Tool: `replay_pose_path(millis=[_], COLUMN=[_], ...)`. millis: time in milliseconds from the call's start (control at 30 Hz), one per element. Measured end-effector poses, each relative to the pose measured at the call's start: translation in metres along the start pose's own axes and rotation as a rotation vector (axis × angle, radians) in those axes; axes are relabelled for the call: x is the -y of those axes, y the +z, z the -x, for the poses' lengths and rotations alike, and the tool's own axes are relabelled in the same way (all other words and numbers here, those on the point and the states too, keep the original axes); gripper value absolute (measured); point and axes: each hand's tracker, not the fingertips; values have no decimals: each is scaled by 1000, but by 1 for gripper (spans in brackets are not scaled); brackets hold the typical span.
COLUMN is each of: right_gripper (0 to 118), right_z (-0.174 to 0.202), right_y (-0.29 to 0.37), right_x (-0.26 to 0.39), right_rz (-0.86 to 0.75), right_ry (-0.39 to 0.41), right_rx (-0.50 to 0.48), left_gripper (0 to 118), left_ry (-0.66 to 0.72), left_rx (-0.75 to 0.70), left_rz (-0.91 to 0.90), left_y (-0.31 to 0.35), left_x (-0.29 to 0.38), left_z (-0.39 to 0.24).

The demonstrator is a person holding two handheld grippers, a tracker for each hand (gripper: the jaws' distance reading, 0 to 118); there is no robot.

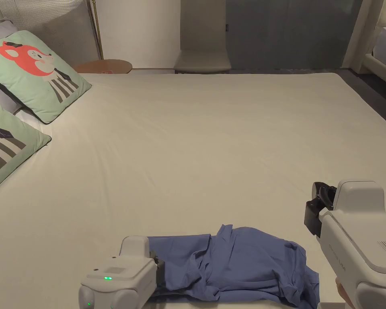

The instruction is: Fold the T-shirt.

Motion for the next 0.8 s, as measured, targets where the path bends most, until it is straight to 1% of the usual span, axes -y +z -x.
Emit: replay_pose_path(millis=[67,167,267,333,467,533,600,667,733,767,800], right_gripper=[0,0,0,0,0,0,0,0,0,0,0], right_z=[-3,-8,-11,-12,-11,-9,-7,-2,2,4,6], right_y=[0,1,2,2,2,-1,-2,-4,-5,-6,-7], right_x=[1,2,3,4,4,5,5,4,4,4,4], right_rz=[3,6,11,12,16,16,15,17,16,16,17], right_ry=[4,3,-3,-9,-20,-22,-21,-19,-15,-14,-13], right_rx=[6,15,26,30,30,26,18,7,-2,-6,-10], left_gripper=[0,0,0,0,0,0,0,0,1,3,11], left_ry=[0,-59,-84,-68,-15,40,136,246,344,385,412], left_rx=[39,51,61,91,212,293,373,490,564,578,587], left_rz=[28,41,32,30,33,10,-13,28,48,49,43], left_y=[-8,-15,-14,-12,-8,3,14,15,21,25,28], left_x=[7,14,14,11,2,-6,-20,-33,-42,-47,-49], left_z=[-16,-41,-60,-66,-64,-55,-36,-9,19,36,48])
